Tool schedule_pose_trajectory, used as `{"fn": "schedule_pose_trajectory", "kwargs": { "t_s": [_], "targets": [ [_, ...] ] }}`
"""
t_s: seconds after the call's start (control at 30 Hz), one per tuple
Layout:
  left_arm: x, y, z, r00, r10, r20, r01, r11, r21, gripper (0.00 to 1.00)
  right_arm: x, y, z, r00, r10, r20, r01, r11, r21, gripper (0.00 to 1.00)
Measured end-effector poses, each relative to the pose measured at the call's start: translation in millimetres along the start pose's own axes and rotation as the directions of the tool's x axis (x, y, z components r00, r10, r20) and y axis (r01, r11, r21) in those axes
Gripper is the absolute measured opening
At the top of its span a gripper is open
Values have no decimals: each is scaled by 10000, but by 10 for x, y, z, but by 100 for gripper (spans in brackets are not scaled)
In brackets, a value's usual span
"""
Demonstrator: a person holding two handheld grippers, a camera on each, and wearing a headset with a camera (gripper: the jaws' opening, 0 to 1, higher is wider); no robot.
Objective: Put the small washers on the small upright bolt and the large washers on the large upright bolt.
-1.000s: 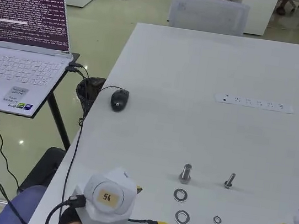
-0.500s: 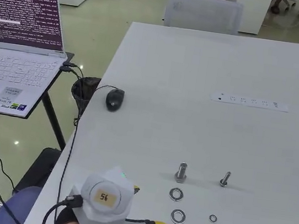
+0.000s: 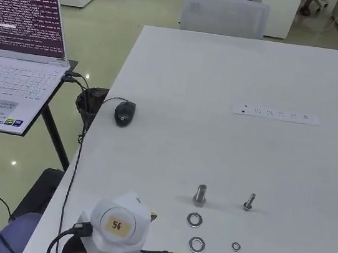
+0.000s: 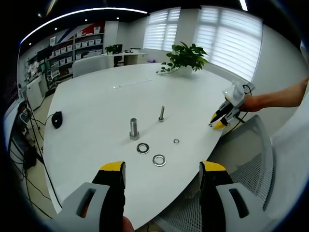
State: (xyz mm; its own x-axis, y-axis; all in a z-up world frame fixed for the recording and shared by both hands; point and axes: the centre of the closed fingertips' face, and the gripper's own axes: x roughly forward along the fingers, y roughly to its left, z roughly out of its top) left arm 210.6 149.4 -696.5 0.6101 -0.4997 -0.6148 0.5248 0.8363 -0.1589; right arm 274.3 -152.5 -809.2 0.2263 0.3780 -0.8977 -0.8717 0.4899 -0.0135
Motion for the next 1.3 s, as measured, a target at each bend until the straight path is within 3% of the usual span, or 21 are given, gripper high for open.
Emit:
{"fn": "schedule_pose_trajectory", "kwargs": {
  "t_s": [0.27, 0.37, 0.67, 1.3],
  "targets": [
    [-25, 34, -7, 10000, 96, 14, -96, 9999, -34, 61, 24, -22, 14, 9999, 107, -19, -107, 9999, -128, 21],
    [-33, 33, -11, 9999, 113, -2, -113, 9999, -31, 61, 30, -33, 19, 10000, 60, 49, -60, 9999, -98, 15],
    [-25, 12, 9, 10000, 88, 36, -88, 10000, -2, 61, 46, -31, 40, 9996, -35, 276, 23, 9990, 438, 14],
    [-65, 34, 4, 9997, 239, 114, -238, 9997, -81, 61, 198, 27, 378, 9964, 27, 847, -95, 9968, 796, 14]
  ]
}}
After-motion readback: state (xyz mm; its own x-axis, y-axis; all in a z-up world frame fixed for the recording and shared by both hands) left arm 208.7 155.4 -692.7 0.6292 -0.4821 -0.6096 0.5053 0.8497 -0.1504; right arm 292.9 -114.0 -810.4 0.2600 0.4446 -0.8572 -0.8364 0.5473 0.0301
